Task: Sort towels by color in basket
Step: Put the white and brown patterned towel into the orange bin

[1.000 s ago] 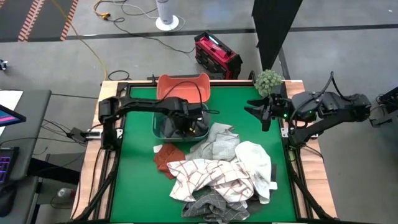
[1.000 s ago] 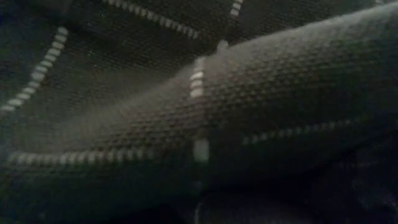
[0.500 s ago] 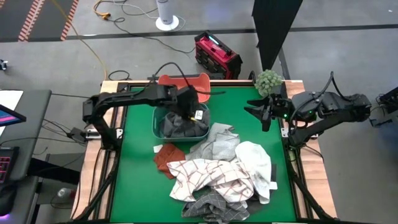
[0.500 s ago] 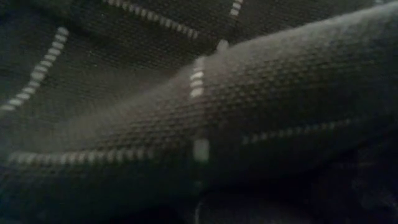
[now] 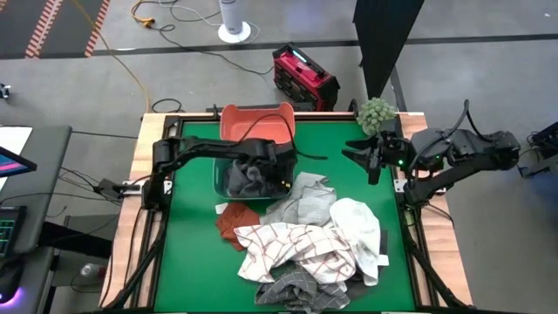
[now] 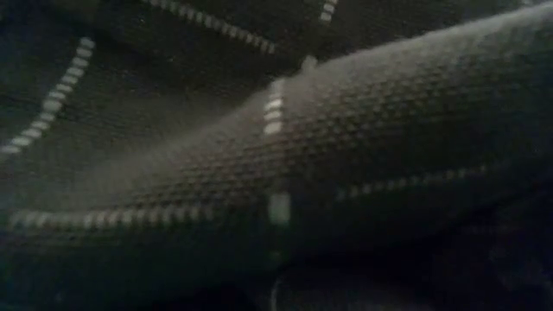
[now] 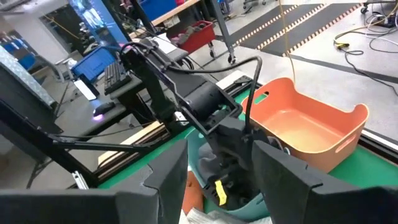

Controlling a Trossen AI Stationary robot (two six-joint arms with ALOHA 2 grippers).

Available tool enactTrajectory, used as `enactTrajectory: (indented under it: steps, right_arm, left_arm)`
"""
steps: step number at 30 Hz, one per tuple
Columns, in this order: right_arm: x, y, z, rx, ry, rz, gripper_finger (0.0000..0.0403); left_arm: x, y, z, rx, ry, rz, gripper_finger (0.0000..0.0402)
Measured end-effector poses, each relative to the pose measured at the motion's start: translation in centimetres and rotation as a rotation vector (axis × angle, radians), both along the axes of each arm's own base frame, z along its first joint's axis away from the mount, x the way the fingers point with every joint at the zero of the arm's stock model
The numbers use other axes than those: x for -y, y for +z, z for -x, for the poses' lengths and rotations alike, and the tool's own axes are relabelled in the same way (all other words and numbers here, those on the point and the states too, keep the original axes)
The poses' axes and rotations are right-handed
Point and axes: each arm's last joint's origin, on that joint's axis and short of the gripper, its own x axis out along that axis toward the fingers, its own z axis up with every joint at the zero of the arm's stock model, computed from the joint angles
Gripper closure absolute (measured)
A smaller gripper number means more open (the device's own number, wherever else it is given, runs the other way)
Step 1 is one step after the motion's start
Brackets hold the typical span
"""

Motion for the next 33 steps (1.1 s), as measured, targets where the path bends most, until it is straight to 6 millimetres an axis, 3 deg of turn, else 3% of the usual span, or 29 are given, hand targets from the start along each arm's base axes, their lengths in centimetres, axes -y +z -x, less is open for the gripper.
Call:
enactTrajectory:
  steps: [3, 8, 14, 18, 21, 26, 30, 33]
  right_arm:
    - [0.0, 0.0, 0.0, -0.001, 0.001, 0.004, 0.0196]
    - [0.1, 0.0, 0.0, -0.007, -0.002, 0.019, 0.0196]
    - [0.2, 0.0, 0.0, -0.010, -0.003, 0.027, 0.0196]
    - [0.2, -0.1, 0.0, -0.016, -0.003, 0.029, 0.0196]
    - [0.2, -0.2, 0.0, -0.028, -0.003, 0.032, 0.0196]
    - [0.2, -0.2, 0.0, -0.032, -0.009, 0.043, 0.0196]
    - [0.2, -0.2, 0.1, -0.037, -0.020, 0.047, 0.0196]
    - [0.2, -0.3, 0.1, -0.040, -0.021, 0.049, 0.0196]
  left_arm:
    - [0.0, 1.5, 0.4, 0.034, 0.006, -0.022, 0.0257]
    - [-0.3, 6.9, 2.3, 0.164, -0.004, -0.088, 0.0267]
    - [-0.6, 11.9, 5.6, 0.270, 0.080, -0.115, 0.0270]
    - [-0.2, 14.0, 8.3, 0.243, 0.122, -0.078, 0.0270]
    - [1.1, 15.0, 10.1, 0.209, 0.024, 0.012, 0.0270]
    - [5.5, 14.7, 11.7, 0.202, -0.249, 0.164, 0.0270]
    - [9.6, 12.2, 12.2, 0.162, -0.421, 0.164, 0.0270]
    - [11.7, 10.5, 11.7, 0.185, -0.417, 0.142, 0.0270]
